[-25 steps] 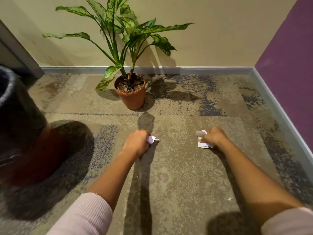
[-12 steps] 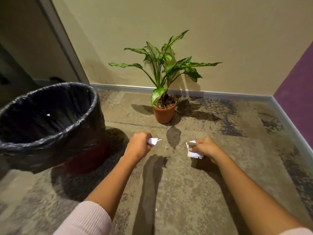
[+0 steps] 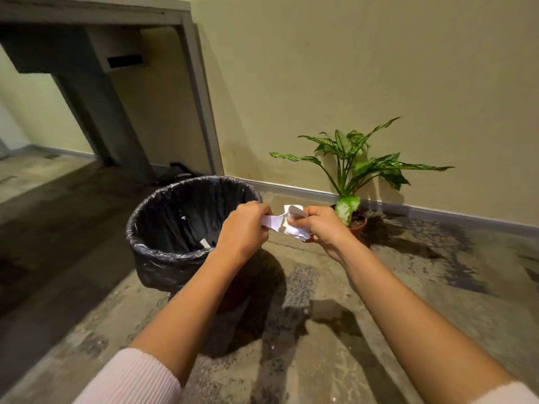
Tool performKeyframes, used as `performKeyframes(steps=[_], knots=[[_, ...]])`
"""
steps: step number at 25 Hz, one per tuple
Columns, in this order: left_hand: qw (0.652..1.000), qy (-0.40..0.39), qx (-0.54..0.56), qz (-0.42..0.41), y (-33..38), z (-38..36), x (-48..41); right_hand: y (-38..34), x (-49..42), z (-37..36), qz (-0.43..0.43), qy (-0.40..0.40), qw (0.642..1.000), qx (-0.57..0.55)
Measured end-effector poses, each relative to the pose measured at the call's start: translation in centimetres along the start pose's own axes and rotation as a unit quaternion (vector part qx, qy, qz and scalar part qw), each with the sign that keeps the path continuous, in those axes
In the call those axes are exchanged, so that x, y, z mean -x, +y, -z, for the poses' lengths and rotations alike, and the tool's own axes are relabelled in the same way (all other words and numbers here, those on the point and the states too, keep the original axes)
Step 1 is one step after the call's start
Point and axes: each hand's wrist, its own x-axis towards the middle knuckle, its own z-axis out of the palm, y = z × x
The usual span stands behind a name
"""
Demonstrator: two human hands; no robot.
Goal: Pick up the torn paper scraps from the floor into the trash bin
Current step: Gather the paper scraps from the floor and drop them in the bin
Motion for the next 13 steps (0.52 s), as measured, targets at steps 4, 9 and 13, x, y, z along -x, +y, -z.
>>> performKeyframes(steps=[4, 9, 13], knots=[[0.996, 0.073, 0.026, 0.050, -4.0, 4.0, -0.3, -3.8, -1.7, -6.6, 0.027, 0.005, 0.999, -0.028], [0.989, 0.062, -0.028, 0.132, -8.6, 5.2, 1.1, -4.4, -3.5, -12.9, 0.024, 0.020, 0.999, 0.044], [0.981, -0.018, -0.049, 0.186, -10.6, 4.4, 2.1, -4.6, -3.4, -14.2, -0.001, -0.011, 0.998, 0.055]])
